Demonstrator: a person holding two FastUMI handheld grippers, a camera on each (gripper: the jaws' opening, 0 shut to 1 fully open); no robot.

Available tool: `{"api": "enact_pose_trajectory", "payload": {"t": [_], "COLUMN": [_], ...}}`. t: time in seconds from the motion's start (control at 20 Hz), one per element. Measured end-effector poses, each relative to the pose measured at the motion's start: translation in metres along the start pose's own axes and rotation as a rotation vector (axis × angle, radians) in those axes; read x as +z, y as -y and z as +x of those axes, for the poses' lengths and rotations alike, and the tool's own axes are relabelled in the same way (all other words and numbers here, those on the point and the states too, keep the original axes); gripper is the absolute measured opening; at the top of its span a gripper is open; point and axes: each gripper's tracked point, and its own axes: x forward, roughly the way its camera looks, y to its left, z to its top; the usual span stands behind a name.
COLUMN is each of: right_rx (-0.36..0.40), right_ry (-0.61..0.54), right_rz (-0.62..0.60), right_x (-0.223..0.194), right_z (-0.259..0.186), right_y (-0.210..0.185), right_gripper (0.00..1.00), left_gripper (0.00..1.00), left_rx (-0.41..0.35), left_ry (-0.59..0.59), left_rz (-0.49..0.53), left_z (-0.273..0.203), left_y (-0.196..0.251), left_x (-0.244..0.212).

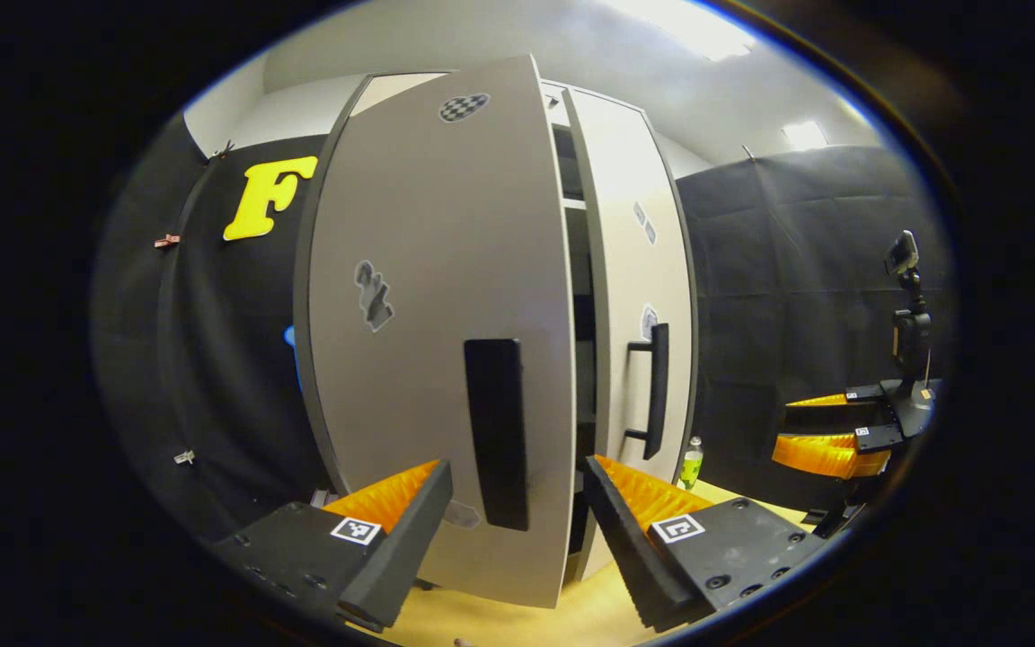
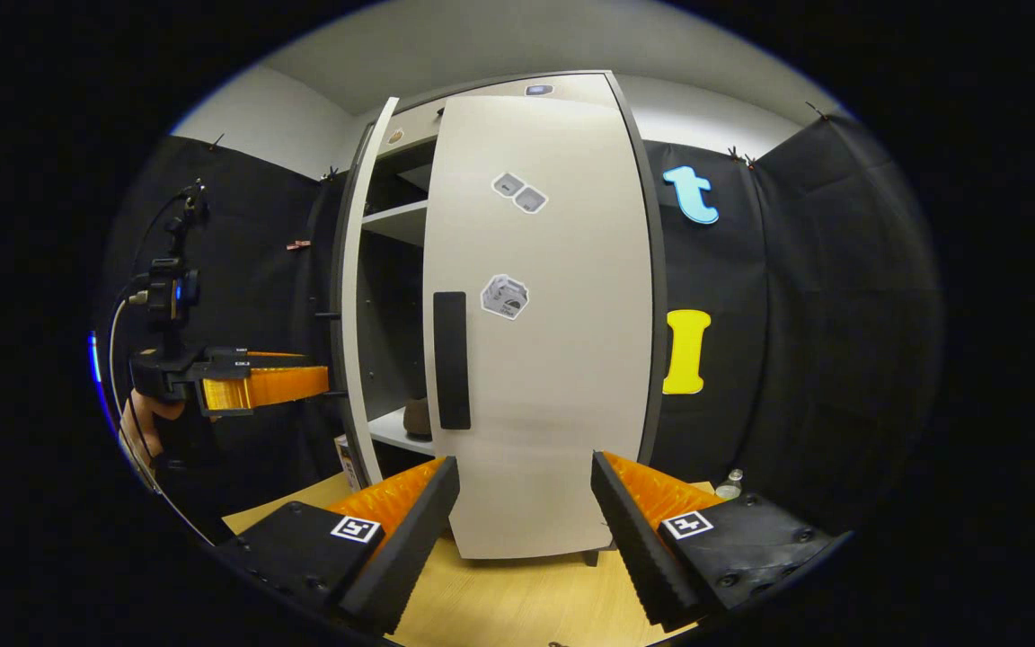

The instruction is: Grab one shoe with the right hand and put it into the shoe cabinet, grab the other shoe with the left hand and put it into the shoe cabinet; then close the right door with the right hand and the left door with the left hand.

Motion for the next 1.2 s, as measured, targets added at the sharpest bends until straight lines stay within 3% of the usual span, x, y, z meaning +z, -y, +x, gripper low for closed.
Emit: {"api": "enact_pose_trajectory", "payload": {"t": [0.2, 0.6, 1.0, 1.2], "right_rx": [0.034, 0.132, 0.215, 0.219], "right_ry": [0.015, 0.052, 0.086, 0.086], "right_rz": [0.008, -0.016, -0.022, -0.031], "right_x": [0.005, 0.018, 0.024, 0.026], "right_z": [0.003, 0.018, 0.027, 0.03], "right_y": [-0.01, -0.043, -0.078, -0.082], "right_gripper": [0.98, 0.97, 0.98, 0.98], "left_gripper": [0.93, 0.94, 0.94, 0.95], "left_rx": [0.005, 0.075, 0.1, 0.101], "left_ry": [-0.013, -0.008, 0.011, 0.009], "left_rz": [-0.049, -0.035, -0.056, -0.072], "left_z": [-0.019, -0.061, -0.076, -0.075], "left_y": [0.006, 0.002, -0.006, -0.011], "left_x": [-0.005, 0.001, 0.007, 0.002]}}
